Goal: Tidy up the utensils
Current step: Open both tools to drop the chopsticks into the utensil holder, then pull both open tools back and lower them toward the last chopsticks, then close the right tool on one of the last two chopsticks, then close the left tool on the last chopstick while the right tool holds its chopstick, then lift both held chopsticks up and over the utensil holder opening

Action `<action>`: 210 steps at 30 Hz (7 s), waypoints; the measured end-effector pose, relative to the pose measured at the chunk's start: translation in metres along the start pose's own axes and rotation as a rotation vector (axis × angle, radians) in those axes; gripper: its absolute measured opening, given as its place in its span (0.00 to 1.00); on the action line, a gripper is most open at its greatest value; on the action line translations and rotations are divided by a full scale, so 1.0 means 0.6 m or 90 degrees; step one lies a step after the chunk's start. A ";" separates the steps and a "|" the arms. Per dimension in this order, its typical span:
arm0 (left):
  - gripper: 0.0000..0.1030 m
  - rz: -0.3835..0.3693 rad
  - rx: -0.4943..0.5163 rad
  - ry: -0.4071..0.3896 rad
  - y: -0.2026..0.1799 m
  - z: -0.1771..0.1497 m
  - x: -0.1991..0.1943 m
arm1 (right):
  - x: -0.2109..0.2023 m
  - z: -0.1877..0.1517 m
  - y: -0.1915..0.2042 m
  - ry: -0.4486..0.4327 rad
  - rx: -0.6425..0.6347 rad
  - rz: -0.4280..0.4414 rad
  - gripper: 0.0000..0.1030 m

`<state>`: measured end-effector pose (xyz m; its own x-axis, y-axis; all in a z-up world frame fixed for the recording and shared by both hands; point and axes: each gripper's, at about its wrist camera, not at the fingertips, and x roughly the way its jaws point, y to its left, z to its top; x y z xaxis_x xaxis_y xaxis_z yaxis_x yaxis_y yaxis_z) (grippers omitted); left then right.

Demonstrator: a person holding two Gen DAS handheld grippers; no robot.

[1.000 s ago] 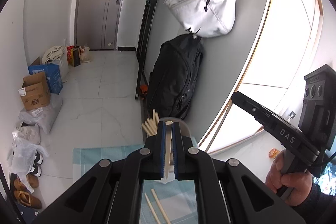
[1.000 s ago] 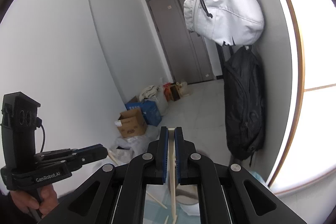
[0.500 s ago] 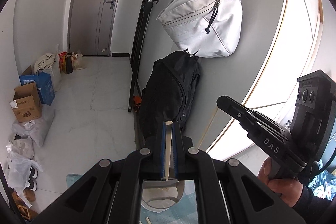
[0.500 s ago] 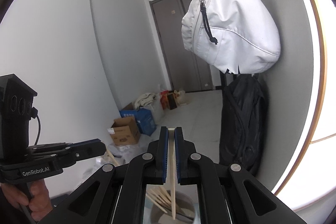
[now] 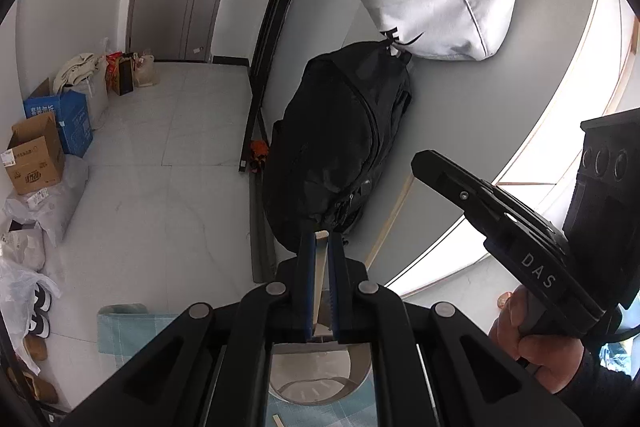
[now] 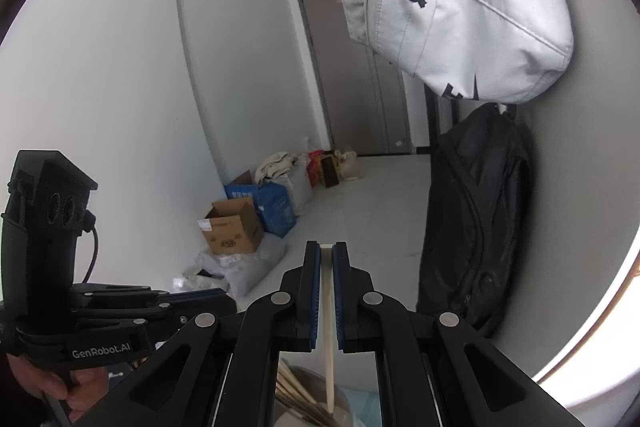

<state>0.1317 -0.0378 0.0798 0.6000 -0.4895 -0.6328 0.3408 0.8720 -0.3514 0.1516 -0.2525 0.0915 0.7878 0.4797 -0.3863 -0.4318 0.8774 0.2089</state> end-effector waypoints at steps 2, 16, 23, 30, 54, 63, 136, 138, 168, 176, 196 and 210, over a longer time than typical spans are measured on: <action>0.02 0.002 0.001 0.016 0.002 -0.003 0.010 | 0.010 -0.008 0.005 0.011 -0.017 0.005 0.05; 0.04 -0.016 -0.075 0.105 0.044 -0.013 0.037 | 0.048 -0.056 -0.012 0.120 0.084 0.111 0.08; 0.38 0.009 -0.115 0.065 0.069 -0.025 0.001 | 0.009 -0.067 -0.012 0.111 0.110 0.092 0.20; 0.44 0.051 -0.110 0.028 0.063 -0.031 -0.032 | -0.041 -0.072 -0.003 0.088 0.121 0.075 0.44; 0.71 0.119 -0.053 -0.061 0.001 -0.095 -0.146 | -0.163 -0.097 0.088 0.020 0.092 0.077 0.72; 0.77 0.162 -0.013 -0.099 -0.016 -0.132 -0.163 | -0.183 -0.142 0.108 0.022 0.089 0.072 0.82; 0.78 0.228 -0.221 0.119 0.224 -0.310 -0.054 | 0.136 -0.412 0.143 0.490 0.023 -0.197 0.18; 0.78 0.231 -0.219 0.120 0.223 -0.311 -0.052 | 0.128 -0.412 0.137 0.492 0.037 -0.186 0.11; 0.78 0.169 -0.077 0.248 0.082 -0.320 0.056 | -0.080 -0.347 -0.018 0.150 0.343 -0.050 0.06; 0.54 0.199 -0.042 0.290 0.066 -0.310 0.092 | -0.085 -0.350 -0.033 0.130 0.344 -0.102 0.06; 0.01 0.222 -0.083 0.311 0.055 -0.302 0.107 | -0.112 -0.348 -0.070 0.088 0.400 -0.099 0.06; 0.01 0.166 -0.082 0.162 -0.001 -0.275 0.010 | -0.145 -0.338 -0.059 0.039 0.390 -0.101 0.06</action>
<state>0.0160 -0.0404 -0.0376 0.4501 -0.2479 -0.8579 0.0967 0.9686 -0.2292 0.0093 -0.3258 -0.0646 0.7875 0.3590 -0.5009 0.0311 0.7886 0.6141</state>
